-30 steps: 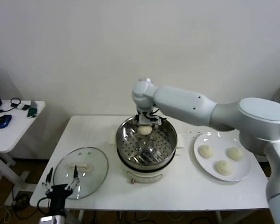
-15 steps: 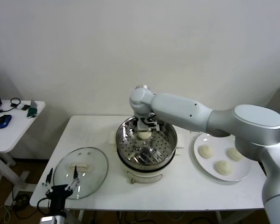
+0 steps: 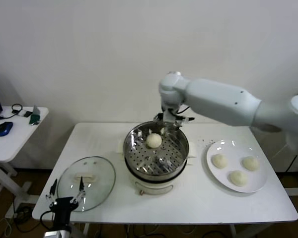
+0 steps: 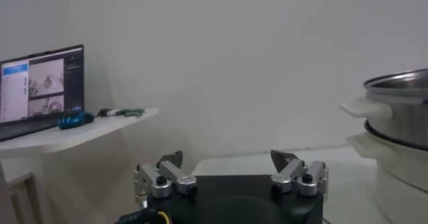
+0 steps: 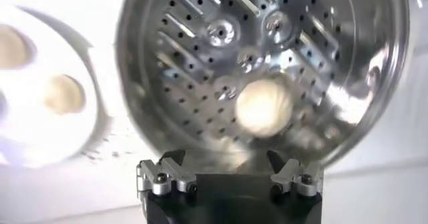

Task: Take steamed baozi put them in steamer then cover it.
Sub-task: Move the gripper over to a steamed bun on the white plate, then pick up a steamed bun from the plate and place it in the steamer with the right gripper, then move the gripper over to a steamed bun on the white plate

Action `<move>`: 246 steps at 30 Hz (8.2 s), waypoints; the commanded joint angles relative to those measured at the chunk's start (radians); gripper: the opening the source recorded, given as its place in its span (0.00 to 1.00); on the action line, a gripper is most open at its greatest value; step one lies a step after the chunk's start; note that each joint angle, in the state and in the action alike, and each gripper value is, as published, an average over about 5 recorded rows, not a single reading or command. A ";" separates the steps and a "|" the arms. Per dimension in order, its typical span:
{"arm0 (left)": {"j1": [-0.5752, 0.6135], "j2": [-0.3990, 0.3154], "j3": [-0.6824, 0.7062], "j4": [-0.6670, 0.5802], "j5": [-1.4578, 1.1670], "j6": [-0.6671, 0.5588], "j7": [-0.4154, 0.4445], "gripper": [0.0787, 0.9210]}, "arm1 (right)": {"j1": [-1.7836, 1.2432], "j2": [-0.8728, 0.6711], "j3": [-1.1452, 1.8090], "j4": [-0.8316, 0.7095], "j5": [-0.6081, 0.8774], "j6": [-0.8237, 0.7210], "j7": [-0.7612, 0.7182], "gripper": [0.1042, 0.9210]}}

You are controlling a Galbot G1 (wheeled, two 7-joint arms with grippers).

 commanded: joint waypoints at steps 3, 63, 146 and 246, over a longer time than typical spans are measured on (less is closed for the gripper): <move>-0.002 0.001 0.012 -0.002 0.005 0.007 0.002 0.88 | 0.044 -0.342 -0.130 0.025 0.322 -0.364 0.108 0.88; 0.020 -0.010 -0.003 0.001 0.038 0.010 0.016 0.88 | -0.604 -0.153 0.428 -0.557 0.080 -0.357 0.031 0.79; 0.098 0.000 0.017 -0.112 0.010 0.021 0.066 0.88 | -0.021 0.361 -0.345 -0.190 1.021 -0.637 0.223 0.86; 0.114 -0.026 0.006 -0.060 0.035 0.018 0.037 0.88 | -0.318 -0.374 0.014 -0.206 0.212 -0.363 -0.030 0.73</move>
